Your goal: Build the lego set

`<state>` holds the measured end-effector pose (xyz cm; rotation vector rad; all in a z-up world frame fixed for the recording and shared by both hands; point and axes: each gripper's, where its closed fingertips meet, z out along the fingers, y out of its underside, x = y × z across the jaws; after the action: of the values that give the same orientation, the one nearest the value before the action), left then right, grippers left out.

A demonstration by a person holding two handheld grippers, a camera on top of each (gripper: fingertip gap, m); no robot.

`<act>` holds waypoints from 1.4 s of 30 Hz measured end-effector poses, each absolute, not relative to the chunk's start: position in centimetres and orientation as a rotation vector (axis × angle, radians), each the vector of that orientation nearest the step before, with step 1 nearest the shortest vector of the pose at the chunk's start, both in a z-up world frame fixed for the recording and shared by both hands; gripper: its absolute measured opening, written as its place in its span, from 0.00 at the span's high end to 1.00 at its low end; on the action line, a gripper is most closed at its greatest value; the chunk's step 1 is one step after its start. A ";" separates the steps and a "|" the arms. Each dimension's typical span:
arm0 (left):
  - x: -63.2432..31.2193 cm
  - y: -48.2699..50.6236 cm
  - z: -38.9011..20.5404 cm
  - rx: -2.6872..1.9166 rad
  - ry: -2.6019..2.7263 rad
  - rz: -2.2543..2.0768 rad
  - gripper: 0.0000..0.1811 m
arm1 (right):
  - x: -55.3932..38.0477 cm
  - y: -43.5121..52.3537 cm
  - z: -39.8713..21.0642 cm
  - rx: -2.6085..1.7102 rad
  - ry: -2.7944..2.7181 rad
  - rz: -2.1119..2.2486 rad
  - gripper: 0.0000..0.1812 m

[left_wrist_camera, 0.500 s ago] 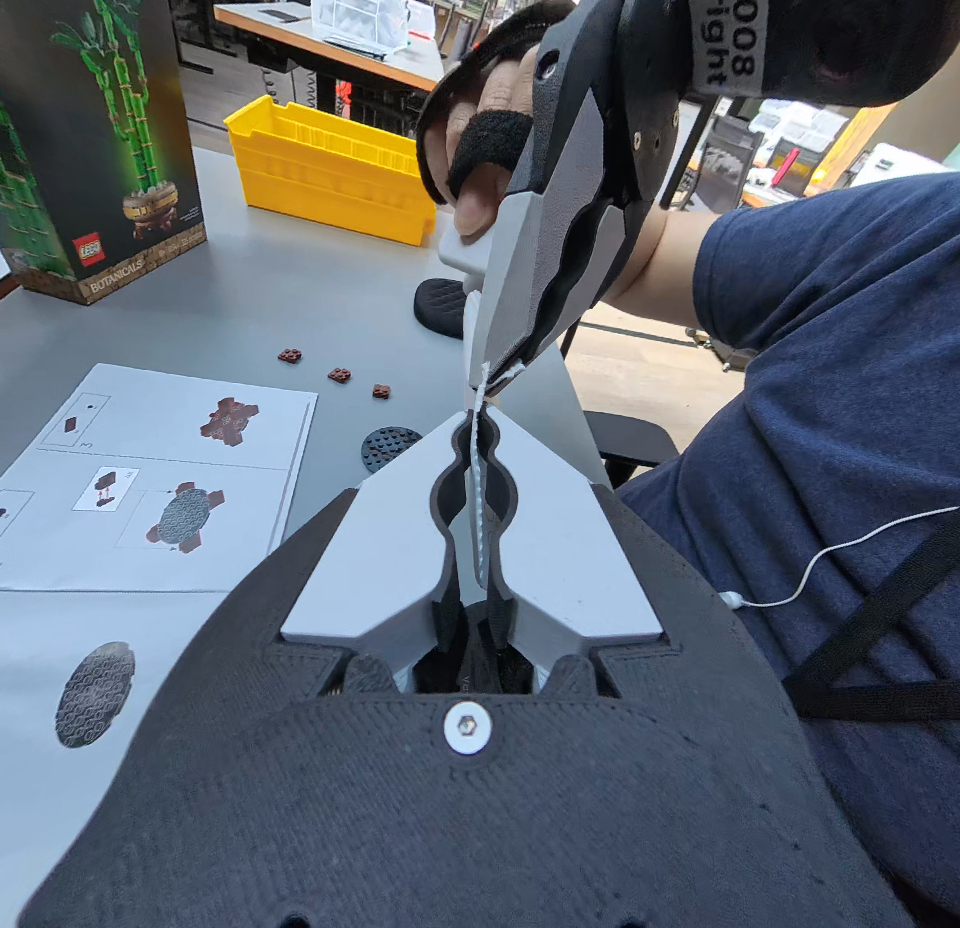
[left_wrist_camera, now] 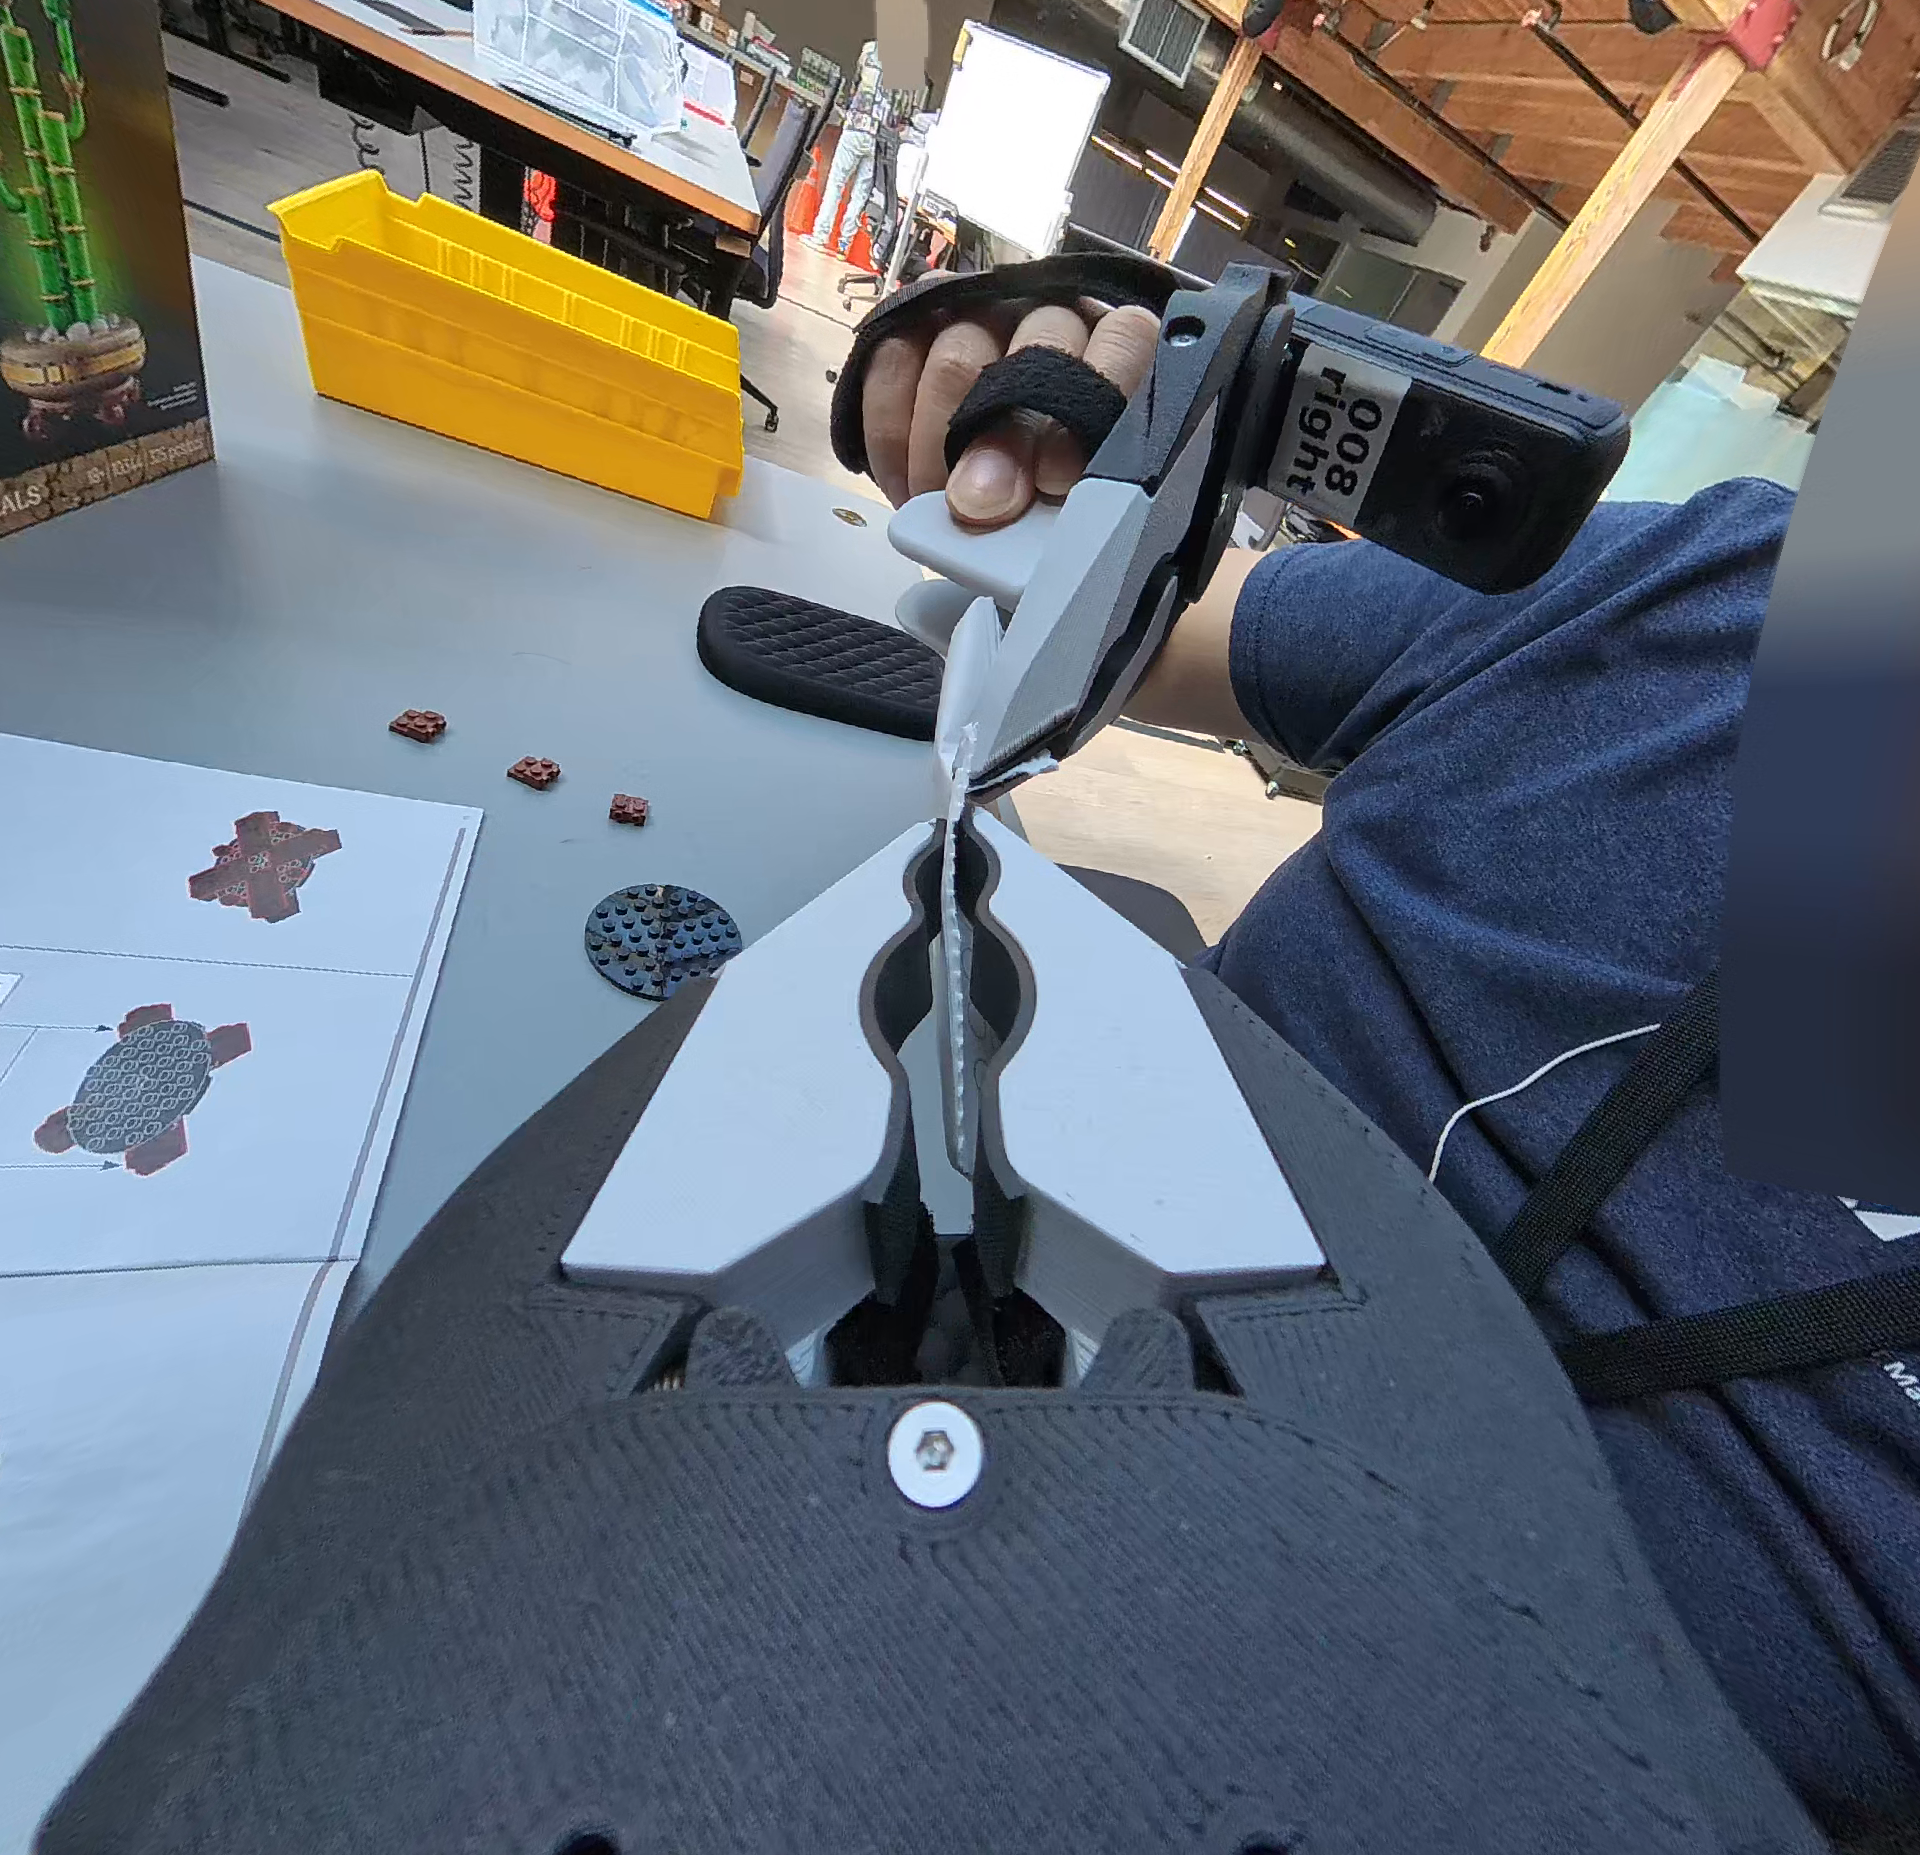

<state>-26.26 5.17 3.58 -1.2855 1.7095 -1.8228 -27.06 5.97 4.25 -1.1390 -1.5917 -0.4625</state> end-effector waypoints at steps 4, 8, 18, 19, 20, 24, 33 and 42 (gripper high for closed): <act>-26.4 4.9 3.7 -1.274 1.722 -1.837 1.00 | -27.2 5.6 4.4 -1.113 -1.581 -0.454 1.00; -26.6 4.7 4.0 -1.257 1.727 -1.860 1.00 | -27.4 5.3 4.7 -1.096 -1.548 -0.413 1.00; -26.8 4.6 4.1 -1.256 1.736 -1.889 1.00 | -27.6 4.8 4.6 -1.061 -1.510 -0.427 1.00; -26.8 4.5 4.1 -1.253 1.740 -1.887 1.00 | -27.7 4.8 4.6 -1.060 -1.505 -0.426 1.00; -26.8 4.5 4.1 -1.252 1.743 -1.884 1.00 | -27.7 4.8 4.6 -1.056 -1.502 -0.425 1.00; -27.0 5.3 4.6 -1.265 1.684 -1.928 1.00 | -27.8 4.4 4.5 -1.043 -1.494 -0.421 1.00; -27.0 5.6 4.6 -1.258 1.686 -1.912 1.00 | -27.8 4.3 4.4 -1.063 -1.456 -0.411 1.00; -27.2 5.5 4.6 -1.244 1.700 -1.907 1.00 | -27.9 3.7 4.7 -1.078 -1.396 -0.374 1.00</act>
<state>-27.20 5.50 4.60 -1.2437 1.7004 -1.9068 -27.86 3.68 4.65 -1.0785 -1.3963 -0.3744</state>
